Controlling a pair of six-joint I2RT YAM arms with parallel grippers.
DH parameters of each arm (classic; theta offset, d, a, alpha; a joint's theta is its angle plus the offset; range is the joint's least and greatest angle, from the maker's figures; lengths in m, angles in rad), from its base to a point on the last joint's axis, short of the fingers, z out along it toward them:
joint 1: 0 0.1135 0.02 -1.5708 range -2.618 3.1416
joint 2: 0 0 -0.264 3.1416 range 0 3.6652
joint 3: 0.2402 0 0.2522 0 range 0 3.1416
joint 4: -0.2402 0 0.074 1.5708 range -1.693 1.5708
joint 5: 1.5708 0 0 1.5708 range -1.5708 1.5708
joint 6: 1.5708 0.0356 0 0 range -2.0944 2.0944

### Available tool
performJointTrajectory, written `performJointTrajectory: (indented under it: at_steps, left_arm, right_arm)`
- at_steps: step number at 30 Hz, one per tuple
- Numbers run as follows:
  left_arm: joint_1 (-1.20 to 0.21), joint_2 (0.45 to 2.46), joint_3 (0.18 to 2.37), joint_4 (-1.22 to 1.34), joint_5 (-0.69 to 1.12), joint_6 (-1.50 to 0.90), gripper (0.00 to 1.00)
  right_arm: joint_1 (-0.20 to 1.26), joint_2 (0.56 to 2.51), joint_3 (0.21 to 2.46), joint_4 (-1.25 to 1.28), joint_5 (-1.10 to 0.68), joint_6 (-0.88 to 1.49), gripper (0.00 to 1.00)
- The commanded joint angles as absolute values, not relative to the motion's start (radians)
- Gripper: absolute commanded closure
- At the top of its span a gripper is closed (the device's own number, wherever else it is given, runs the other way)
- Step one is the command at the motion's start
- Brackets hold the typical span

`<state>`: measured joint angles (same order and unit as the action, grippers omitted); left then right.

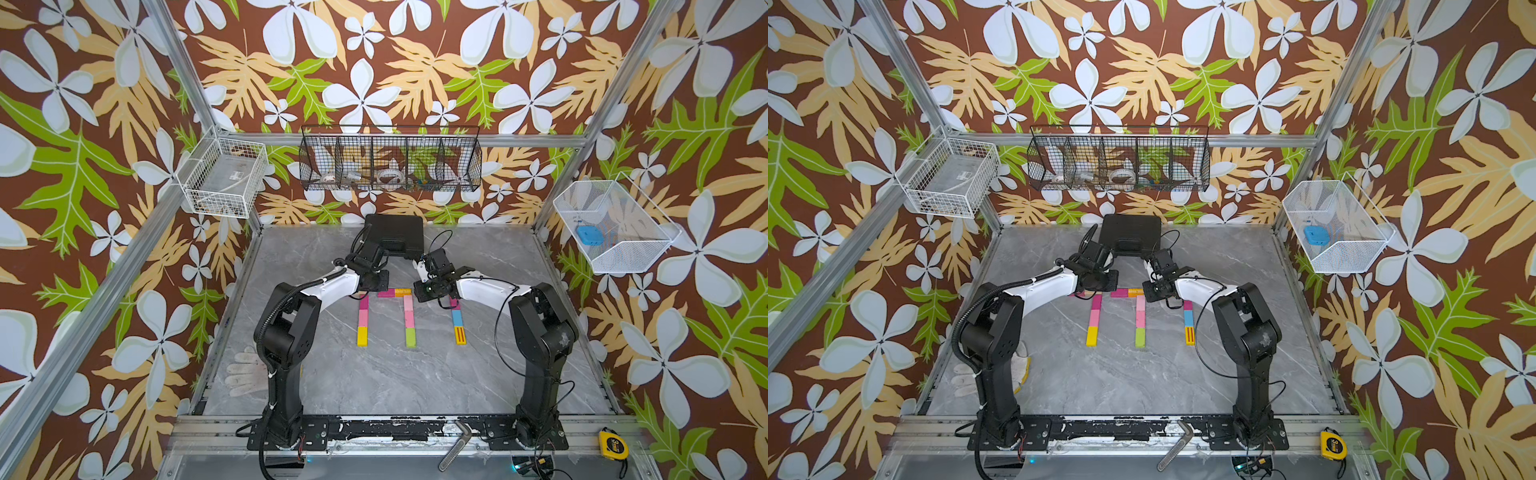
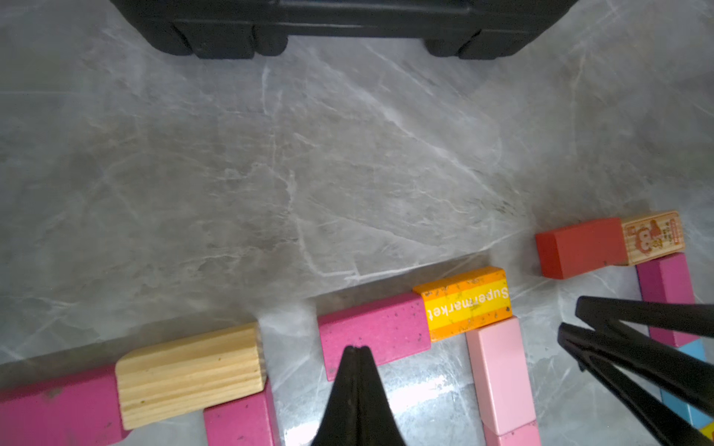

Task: Assemble the number 7 with building blocks
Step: Adjust the building block at the center of the board.

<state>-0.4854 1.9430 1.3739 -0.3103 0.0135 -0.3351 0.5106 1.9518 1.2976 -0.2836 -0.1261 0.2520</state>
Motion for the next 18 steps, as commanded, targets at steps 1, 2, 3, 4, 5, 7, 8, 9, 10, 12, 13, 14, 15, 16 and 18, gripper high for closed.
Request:
performJointTrajectory:
  at_steps: [1,2,3,4,5,7,8,9,10,12,13,14,15,16,18]
  left_arm:
    - [-0.483,1.927,1.369,-0.296,0.044,-0.324,1.0]
    - [-0.482,1.922,1.367,-0.294,0.048,-0.326,1.0]
    - [-0.483,1.917,1.365,-0.293,0.053,-0.327,1.0]
    - [-0.483,1.913,1.364,-0.291,0.056,-0.326,1.0]
    - [-0.483,1.91,1.364,-0.291,0.06,-0.326,1.0]
    - [-0.483,1.907,1.364,-0.29,0.066,-0.324,1.0]
    - [-0.483,1.906,1.364,-0.291,0.068,-0.324,1.0]
    - [-0.484,1.906,1.364,-0.291,0.07,-0.324,1.0]
    - [-0.483,1.907,1.364,-0.289,0.073,-0.324,1.0]
    - [-0.483,1.907,1.364,-0.287,0.078,-0.325,1.0]
    - [-0.483,1.908,1.365,-0.286,0.081,-0.324,1.0]
    - [-0.483,1.909,1.365,-0.285,0.085,-0.325,1.0]
    - [-0.483,1.909,1.365,-0.285,0.086,-0.324,1.0]
    - [-0.482,1.91,1.365,-0.284,0.088,-0.324,1.0]
    - [-0.484,1.91,1.364,-0.283,0.088,-0.324,1.0]
  right_arm:
    - [0.517,1.946,1.282,-0.277,-0.114,0.268,0.78]
    - [0.517,1.948,1.277,-0.272,-0.116,0.27,0.78]
    - [0.517,1.951,1.273,-0.267,-0.12,0.273,0.78]
    - [0.517,1.955,1.273,-0.266,-0.12,0.274,0.78]
    - [0.517,1.958,1.272,-0.264,-0.12,0.275,0.78]
    - [0.517,1.964,1.271,-0.26,-0.121,0.278,0.78]
    - [0.519,1.966,1.27,-0.259,-0.121,0.277,0.78]
    - [0.52,1.968,1.271,-0.258,-0.12,0.278,0.78]
    - [0.519,1.968,1.27,-0.257,-0.121,0.278,0.78]
    - [0.52,1.971,1.27,-0.255,-0.121,0.278,0.78]
    - [0.519,1.974,1.271,-0.255,-0.12,0.278,0.78]
    - [0.519,1.976,1.272,-0.256,-0.121,0.278,0.78]
    - [0.519,1.978,1.272,-0.255,-0.121,0.278,0.78]
    - [0.519,1.98,1.27,-0.254,-0.121,0.278,0.78]
    - [0.52,1.982,1.271,-0.253,-0.121,0.278,0.78]
